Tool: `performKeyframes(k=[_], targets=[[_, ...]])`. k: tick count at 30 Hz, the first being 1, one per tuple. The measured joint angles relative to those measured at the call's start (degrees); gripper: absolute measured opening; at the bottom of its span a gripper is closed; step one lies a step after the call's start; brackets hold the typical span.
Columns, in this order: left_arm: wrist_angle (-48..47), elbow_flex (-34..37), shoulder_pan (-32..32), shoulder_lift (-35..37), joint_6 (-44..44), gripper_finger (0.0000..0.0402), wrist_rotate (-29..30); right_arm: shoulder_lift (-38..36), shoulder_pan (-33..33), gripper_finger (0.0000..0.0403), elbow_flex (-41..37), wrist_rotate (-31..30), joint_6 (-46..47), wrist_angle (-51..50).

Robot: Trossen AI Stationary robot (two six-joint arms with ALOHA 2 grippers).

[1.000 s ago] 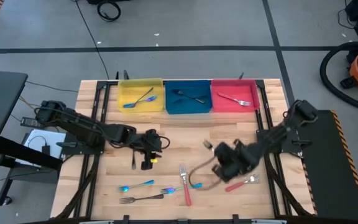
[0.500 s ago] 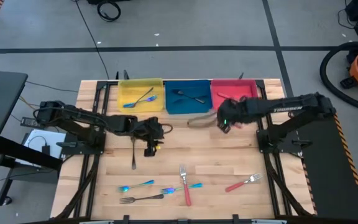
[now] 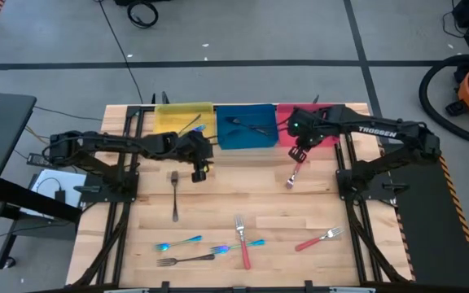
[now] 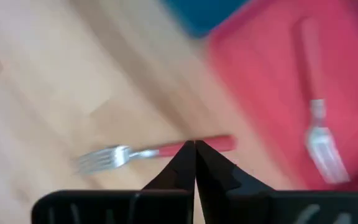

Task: Sort silverware by color (type)
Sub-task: Put the pink fork into the pink bin

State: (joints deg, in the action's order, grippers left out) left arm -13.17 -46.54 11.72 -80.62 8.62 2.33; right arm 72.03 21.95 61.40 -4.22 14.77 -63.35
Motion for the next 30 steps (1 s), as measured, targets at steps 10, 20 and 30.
performKeyframes(k=[10, 20, 30], targets=[[0.0, 0.0, 3.3, 0.0, 3.3, 0.0107, 0.0, 0.0, -1.4, 0.0045, -3.1, 1.8, 0.5, 1.2], [0.0, 0.0, 4.0, 0.0, 4.7, 0.0107, 0.0, 0.0, -1.3, 0.0110, -11.0, 2.2, 18.1, 9.2], [-0.3, 0.0, 4.0, 0.0, 4.7, 0.0107, 0.0, 0.0, -2.2, 0.0148, -16.2, 2.6, 31.6, 12.2]])
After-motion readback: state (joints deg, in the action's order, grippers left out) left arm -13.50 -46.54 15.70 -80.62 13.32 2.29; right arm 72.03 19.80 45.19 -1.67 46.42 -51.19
